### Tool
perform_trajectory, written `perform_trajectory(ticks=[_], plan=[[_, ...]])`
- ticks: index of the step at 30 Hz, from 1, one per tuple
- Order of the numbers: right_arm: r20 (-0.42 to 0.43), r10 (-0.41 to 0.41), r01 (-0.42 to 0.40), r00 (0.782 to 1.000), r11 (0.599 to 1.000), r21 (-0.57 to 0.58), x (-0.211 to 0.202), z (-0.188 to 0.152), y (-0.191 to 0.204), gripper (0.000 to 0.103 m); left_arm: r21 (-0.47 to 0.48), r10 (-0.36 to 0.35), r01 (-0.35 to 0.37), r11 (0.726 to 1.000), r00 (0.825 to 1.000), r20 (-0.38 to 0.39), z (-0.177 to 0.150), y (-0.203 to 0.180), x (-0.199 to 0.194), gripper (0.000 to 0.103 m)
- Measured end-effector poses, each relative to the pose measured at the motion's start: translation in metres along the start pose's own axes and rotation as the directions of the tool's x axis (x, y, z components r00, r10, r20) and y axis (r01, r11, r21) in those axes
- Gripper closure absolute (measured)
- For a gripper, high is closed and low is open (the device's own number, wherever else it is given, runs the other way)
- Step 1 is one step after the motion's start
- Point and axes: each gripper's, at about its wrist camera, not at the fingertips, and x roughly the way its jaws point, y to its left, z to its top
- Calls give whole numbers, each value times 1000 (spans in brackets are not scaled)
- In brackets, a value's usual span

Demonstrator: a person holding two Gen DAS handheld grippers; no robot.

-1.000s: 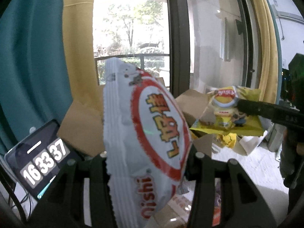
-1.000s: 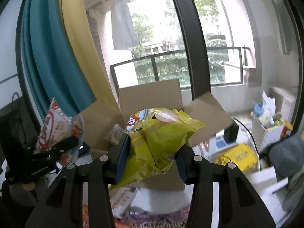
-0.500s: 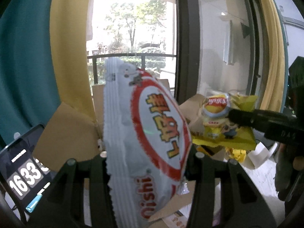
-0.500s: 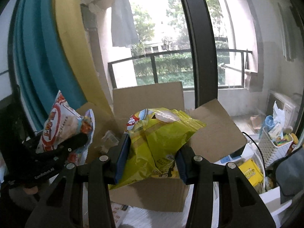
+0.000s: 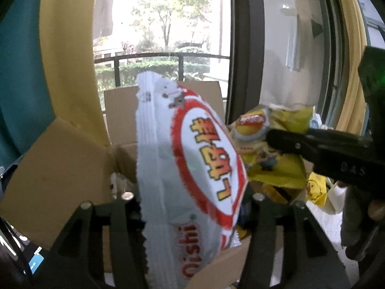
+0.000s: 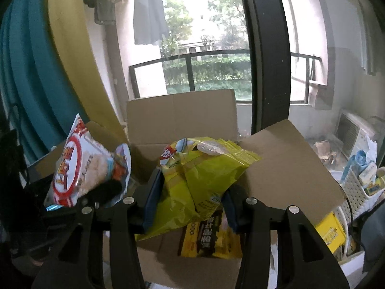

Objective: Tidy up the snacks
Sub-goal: 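Lift both bags into the cardboard box and open both grippers, then grasp the orange snack bag with the left gripper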

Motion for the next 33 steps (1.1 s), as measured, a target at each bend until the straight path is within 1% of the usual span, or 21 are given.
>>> perform_trajectory(ticks=[1, 2, 4, 6, 11, 16, 22, 29, 33], plan=[[-7, -4, 4, 1000, 1000, 3, 4, 1, 0, 49, -8, -1, 1, 1000, 1000, 4, 0, 1, -2, 28], [-7, -5, 5, 1000, 1000, 9, 5, 2, -1, 41, -20, -6, 6, 1000, 1000, 9, 1, 3, -4, 26], [3, -9, 9, 1000, 1000, 18, 5, 3, -2, 33, -36, -12, 12, 999, 1000, 13, 3, 6, -10, 21], [11, -14, 13, 1000, 1000, 13, 1, 3, -1, 33, -43, -12, 13, 999, 1000, 12, 3, 6, -15, 17], [14, -16, 16, 1000, 1000, 10, -11, 0, 0, 32, -58, -20, 22, 998, 999, 27, 3, 6, -31, 17], [16, -16, 15, 1000, 1000, 14, -35, -7, 1, 32, -40, -25, 27, 999, 999, 40, -1, -7, -58, 16], [27, -20, 20, 999, 1000, 14, -69, -21, 4, 32, -48, -31, 33, 998, 999, 45, -13, -18, -91, 16], [32, -16, 15, 999, 1000, 28, -108, -42, 8, 32, -59, -32, 33, 998, 999, 33, -42, -29, -130, 16], [23, -3, 2, 1000, 999, 41, -126, -60, 13, 32, -86, -34, 34, 996, 999, 3, -62, -31, -150, 16]])
